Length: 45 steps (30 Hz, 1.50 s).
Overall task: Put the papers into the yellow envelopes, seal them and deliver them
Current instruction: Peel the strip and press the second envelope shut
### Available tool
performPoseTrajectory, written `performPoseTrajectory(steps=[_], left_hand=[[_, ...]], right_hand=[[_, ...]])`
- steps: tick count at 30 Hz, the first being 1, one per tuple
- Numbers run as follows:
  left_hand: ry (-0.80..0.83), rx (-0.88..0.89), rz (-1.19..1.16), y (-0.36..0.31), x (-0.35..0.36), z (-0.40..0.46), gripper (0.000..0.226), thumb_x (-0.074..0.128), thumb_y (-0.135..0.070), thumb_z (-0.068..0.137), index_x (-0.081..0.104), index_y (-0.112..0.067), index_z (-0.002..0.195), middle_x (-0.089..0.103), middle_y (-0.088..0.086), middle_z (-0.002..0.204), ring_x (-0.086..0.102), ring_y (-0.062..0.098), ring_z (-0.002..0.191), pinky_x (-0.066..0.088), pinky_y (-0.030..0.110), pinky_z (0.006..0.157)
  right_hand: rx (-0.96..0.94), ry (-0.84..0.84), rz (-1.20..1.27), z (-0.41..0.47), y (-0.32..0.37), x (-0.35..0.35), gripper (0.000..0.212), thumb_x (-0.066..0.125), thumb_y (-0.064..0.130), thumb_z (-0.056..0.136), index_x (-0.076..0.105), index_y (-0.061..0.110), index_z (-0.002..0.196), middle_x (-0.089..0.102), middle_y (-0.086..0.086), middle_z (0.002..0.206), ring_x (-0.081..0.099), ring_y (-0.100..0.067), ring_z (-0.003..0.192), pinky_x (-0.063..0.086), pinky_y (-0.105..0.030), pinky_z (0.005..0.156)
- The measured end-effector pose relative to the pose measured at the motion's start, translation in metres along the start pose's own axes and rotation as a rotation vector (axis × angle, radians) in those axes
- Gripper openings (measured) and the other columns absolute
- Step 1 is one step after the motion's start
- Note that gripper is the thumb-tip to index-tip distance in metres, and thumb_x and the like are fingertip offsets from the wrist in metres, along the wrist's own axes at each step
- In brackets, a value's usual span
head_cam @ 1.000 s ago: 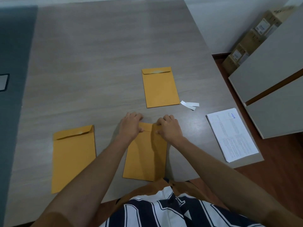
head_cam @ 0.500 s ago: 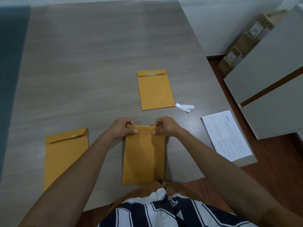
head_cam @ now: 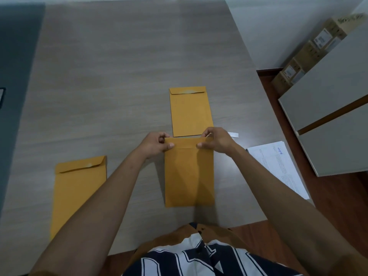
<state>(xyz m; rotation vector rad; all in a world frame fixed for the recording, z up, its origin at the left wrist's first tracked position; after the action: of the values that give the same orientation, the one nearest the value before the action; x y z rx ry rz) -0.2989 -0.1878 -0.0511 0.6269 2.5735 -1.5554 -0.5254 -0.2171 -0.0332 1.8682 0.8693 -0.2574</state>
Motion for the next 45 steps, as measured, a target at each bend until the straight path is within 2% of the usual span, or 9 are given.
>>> performPoseTrajectory(steps=[4, 8, 13, 16, 20, 25, 30, 35, 45], left_hand=[[-0.111, 0.016, -0.109, -0.027, -0.010, 0.023, 0.019, 0.069, 0.001, 0.087, 0.060, -0.015, 0.094, 0.058, 0.016, 0.085, 0.057, 0.023, 0.083, 0.052, 0.034, 0.073], [-0.269, 0.009, -0.126, -0.055, -0.027, 0.058, 0.021, 0.072, -0.002, 0.086, 0.058, -0.010, 0.099, 0.060, 0.004, 0.070, 0.060, 0.018, 0.075, 0.054, 0.023, 0.061], [-0.430, -0.006, -0.082, -0.072, -0.055, 0.113, 0.028, 0.080, -0.004, 0.077, 0.060, -0.023, 0.084, 0.059, 0.000, 0.071, 0.059, 0.017, 0.077, 0.057, 0.037, 0.078], [-0.495, -0.003, -0.049, -0.079, -0.068, 0.143, 0.030, 0.083, -0.005, 0.073, 0.060, -0.024, 0.081, 0.055, -0.005, 0.068, 0.055, 0.011, 0.068, 0.056, 0.034, 0.074], [-0.526, -0.034, 0.045, -0.085, -0.074, 0.178, 0.027, 0.083, -0.012, 0.074, 0.063, -0.020, 0.091, 0.055, -0.010, 0.071, 0.055, 0.007, 0.069, 0.045, 0.014, 0.061], [-0.550, -0.027, 0.138, -0.081, -0.071, 0.208, 0.026, 0.084, -0.015, 0.075, 0.067, -0.014, 0.095, 0.060, -0.004, 0.083, 0.057, 0.012, 0.081, 0.052, 0.028, 0.078], [-0.538, -0.038, 0.322, -0.078, -0.073, 0.218, 0.026, 0.080, -0.022, 0.080, 0.068, -0.017, 0.102, 0.057, -0.001, 0.112, 0.055, 0.012, 0.090, 0.038, 0.015, 0.067], [-0.530, -0.003, 0.354, -0.074, -0.074, 0.223, 0.024, 0.081, -0.018, 0.079, 0.068, -0.015, 0.098, 0.056, 0.002, 0.112, 0.055, 0.014, 0.092, 0.045, 0.024, 0.078], [-0.531, 0.048, 0.381, -0.074, -0.079, 0.221, 0.023, 0.080, -0.012, 0.078, 0.070, -0.014, 0.098, 0.060, 0.006, 0.106, 0.058, 0.015, 0.088, 0.048, 0.025, 0.078]], right_hand=[[0.011, -0.136, 0.095, 0.021, 0.010, -0.034, 0.036, 0.088, 0.030, 0.068, 0.062, 0.016, 0.088, 0.057, 0.000, 0.089, 0.053, -0.018, 0.086, 0.047, -0.032, 0.068], [0.016, -0.291, 0.132, 0.054, 0.025, -0.064, 0.037, 0.089, 0.028, 0.065, 0.062, 0.018, 0.088, 0.060, -0.003, 0.093, 0.054, -0.018, 0.082, 0.046, -0.025, 0.059], [0.031, -0.376, 0.074, 0.109, 0.048, -0.090, 0.040, 0.089, 0.026, 0.064, 0.058, 0.019, 0.089, 0.057, 0.002, 0.094, 0.051, -0.014, 0.083, 0.039, -0.022, 0.058], [0.066, -0.393, 0.071, 0.144, 0.051, -0.097, 0.041, 0.089, 0.025, 0.063, 0.058, 0.018, 0.089, 0.056, 0.003, 0.087, 0.052, -0.015, 0.079, 0.039, -0.024, 0.059], [0.118, -0.399, 0.038, 0.186, 0.048, -0.103, 0.042, 0.091, 0.026, 0.062, 0.062, 0.016, 0.091, 0.058, 0.005, 0.087, 0.058, -0.015, 0.084, 0.050, -0.028, 0.069], [0.116, -0.400, -0.022, 0.219, 0.039, -0.103, 0.042, 0.092, 0.027, 0.060, 0.063, 0.018, 0.089, 0.064, 0.000, 0.102, 0.059, -0.016, 0.095, 0.047, -0.026, 0.073], [0.095, -0.387, -0.093, 0.233, 0.031, -0.095, 0.042, 0.091, 0.031, 0.060, 0.058, 0.023, 0.085, 0.061, -0.004, 0.110, 0.058, -0.017, 0.099, 0.042, -0.022, 0.074], [0.051, -0.402, -0.134, 0.235, 0.027, -0.088, 0.039, 0.088, 0.032, 0.066, 0.067, 0.019, 0.097, 0.050, -0.004, 0.115, 0.052, -0.018, 0.106, 0.040, -0.020, 0.081], [-0.039, -0.491, -0.115, 0.226, 0.027, -0.075, 0.044, 0.082, 0.034, 0.074, 0.062, 0.017, 0.110, 0.051, -0.005, 0.116, 0.053, -0.020, 0.105, 0.045, -0.024, 0.086]])
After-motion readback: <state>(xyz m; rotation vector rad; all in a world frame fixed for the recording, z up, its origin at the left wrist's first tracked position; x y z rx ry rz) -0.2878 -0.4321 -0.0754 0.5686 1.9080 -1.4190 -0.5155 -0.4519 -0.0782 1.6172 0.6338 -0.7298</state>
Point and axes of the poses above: each hand's wrist, its own z-axis towards the middle knuckle, its own x-axis out of the palm, y = z × x, the point moved 8 cm from there along z, towards the middle knuckle
